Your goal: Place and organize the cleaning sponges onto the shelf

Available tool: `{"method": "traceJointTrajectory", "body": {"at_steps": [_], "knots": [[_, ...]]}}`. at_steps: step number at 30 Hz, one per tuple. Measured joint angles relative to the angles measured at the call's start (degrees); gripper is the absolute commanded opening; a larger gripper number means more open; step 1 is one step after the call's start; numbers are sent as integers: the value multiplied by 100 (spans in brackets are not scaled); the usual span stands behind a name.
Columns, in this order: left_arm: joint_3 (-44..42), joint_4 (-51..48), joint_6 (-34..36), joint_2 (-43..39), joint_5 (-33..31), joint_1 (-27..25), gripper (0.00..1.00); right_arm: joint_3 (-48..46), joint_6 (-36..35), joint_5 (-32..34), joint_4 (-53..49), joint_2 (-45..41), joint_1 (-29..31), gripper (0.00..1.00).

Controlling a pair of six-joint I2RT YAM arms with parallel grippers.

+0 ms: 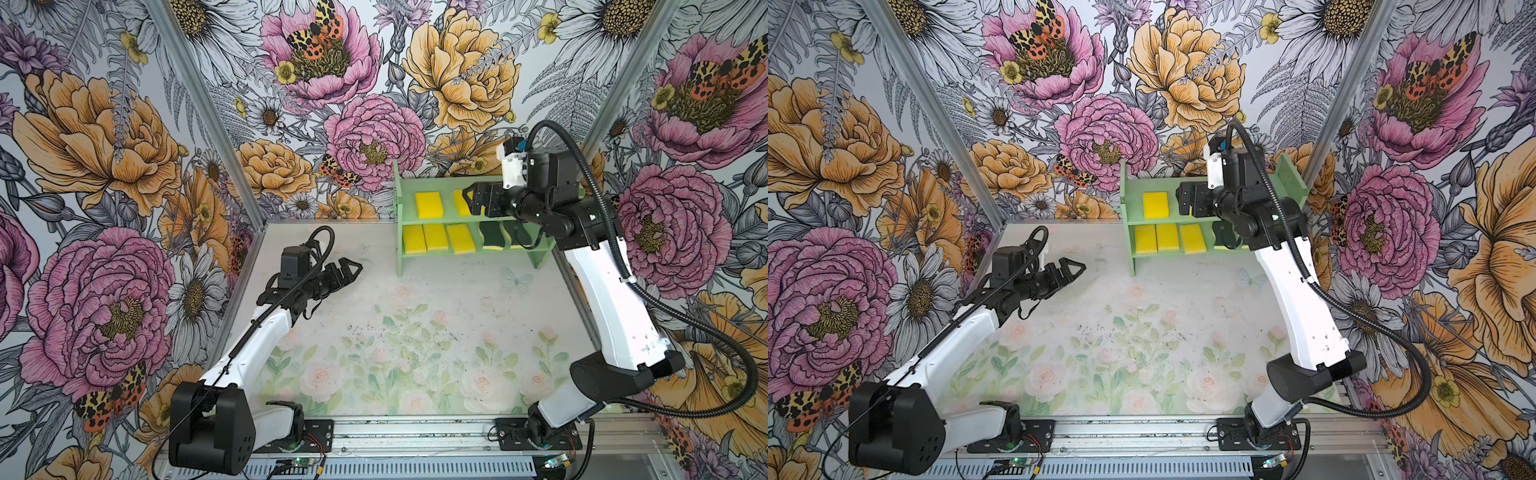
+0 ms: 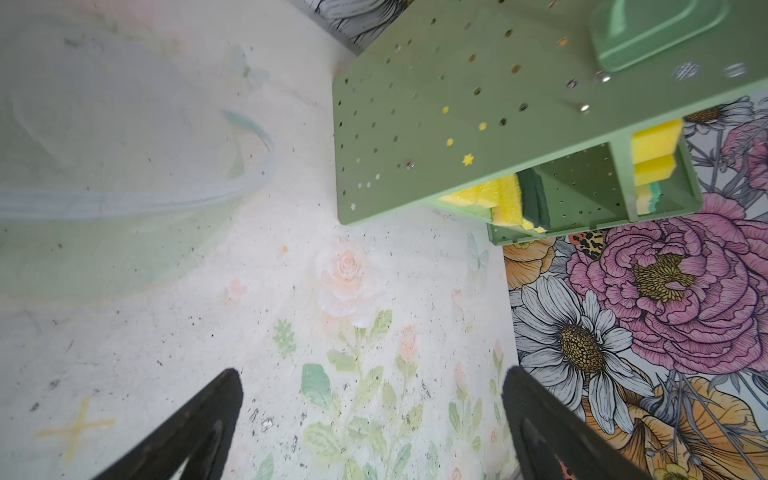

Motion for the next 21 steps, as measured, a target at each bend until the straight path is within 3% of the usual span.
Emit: {"method": "traceJointTrajectory", "body": {"at_steps": [9, 13, 21], "knots": [[284, 114, 584, -896, -929, 0, 99, -2562, -675, 223, 437, -1272, -658, 98], [284, 267, 822, -1176, -1294, 0, 99, -3954, -754, -70, 1106, -1781, -955, 98], [282, 481, 1255, -1309, -1906, 0, 99, -5796, -811, -516, 2490, -2356, -1311, 98]]}}
